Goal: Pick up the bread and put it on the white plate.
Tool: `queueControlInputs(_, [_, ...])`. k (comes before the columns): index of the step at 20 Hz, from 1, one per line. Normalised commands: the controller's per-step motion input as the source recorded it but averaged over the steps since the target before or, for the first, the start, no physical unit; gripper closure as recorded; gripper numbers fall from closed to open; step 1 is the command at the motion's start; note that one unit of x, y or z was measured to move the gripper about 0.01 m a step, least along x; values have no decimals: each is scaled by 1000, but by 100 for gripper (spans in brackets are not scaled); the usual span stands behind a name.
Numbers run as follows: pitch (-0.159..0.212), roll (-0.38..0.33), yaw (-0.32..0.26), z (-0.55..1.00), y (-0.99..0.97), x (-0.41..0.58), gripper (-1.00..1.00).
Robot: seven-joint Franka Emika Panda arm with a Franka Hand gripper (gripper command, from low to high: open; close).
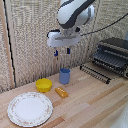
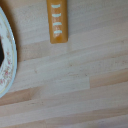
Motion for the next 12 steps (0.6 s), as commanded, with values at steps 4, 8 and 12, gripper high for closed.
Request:
queueControlInputs(4, [36,-63,169,-463,283,-128,-100])
queueControlInputs(8, [56,-60,194,-456,255,-98,-100])
queueControlInputs(12, [48,-46,172,-441,137,-26,-100])
